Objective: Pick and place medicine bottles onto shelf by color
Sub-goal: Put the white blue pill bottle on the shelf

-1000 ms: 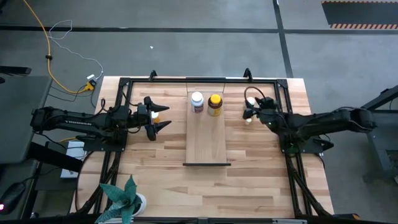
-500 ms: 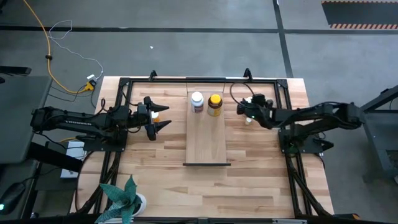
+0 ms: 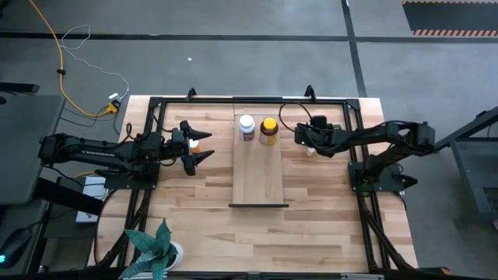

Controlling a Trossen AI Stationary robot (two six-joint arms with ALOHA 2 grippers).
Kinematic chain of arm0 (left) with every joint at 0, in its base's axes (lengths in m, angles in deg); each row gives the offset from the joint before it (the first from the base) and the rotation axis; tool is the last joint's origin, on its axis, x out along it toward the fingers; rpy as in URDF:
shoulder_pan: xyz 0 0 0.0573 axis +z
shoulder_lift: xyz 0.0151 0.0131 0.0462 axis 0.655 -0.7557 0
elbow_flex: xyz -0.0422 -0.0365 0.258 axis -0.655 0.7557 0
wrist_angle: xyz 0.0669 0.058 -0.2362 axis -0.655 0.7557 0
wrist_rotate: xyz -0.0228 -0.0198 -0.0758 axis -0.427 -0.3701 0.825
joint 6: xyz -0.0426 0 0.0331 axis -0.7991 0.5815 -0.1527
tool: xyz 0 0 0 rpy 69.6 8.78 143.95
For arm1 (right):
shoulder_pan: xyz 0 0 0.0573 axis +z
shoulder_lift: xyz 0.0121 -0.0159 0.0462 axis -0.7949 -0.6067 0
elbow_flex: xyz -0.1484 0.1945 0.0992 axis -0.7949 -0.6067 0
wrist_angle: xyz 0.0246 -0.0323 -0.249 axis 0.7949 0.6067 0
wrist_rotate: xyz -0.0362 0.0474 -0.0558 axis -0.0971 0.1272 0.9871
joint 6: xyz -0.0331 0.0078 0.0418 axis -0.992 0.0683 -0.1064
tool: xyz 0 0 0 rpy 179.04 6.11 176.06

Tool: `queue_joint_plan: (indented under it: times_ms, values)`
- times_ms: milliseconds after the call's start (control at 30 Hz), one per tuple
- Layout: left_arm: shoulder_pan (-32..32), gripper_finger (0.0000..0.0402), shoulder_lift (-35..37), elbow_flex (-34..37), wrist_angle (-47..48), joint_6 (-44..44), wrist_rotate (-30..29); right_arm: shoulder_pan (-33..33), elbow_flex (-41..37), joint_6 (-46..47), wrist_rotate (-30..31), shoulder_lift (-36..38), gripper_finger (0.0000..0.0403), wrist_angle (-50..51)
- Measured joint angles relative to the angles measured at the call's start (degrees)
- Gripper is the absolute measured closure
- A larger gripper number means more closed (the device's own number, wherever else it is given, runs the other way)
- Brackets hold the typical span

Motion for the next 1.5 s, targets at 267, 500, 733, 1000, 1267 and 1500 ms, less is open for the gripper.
queue_joint_plan:
  times_ms: [267, 500, 733, 1000, 1267, 1500]
  values:
    - [0.00, 0.0092, 0.00, 0.00, 0.02, 0.00, 0.02, -1.49, 0.00, 0.12, -1.63, -0.81, 0.0153, -0.04]
    - [0.00, 0.0092, 0.00, 0.00, 0.22, 0.00, 0.02, -1.48, 0.00, 0.04, -1.63, -0.77, 0.0248, 0.00]
    - [0.00, 0.0092, 0.00, 0.00, 0.21, -0.01, 0.03, 1.30, 0.00, -2.57, 2.26, 3.19, 0.0249, 0.52]
    - [0.00, 0.0092, 0.00, 0.00, 0.20, 0.00, 0.02, 12.88, 0.00, -18.12, 5.41, 17.80, 0.0249, -3.66]
    - [0.00, 0.0092, 0.00, 0.00, 0.17, 0.00, 0.02, 24.18, 0.22, -36.90, -14.90, 21.19, 0.0249, -16.93]
    - [0.00, 0.0092, 0.00, 0.00, 0.15, 0.00, -0.33, 26.41, 4.64, -42.63, -19.52, 10.65, 0.0249, -16.63]
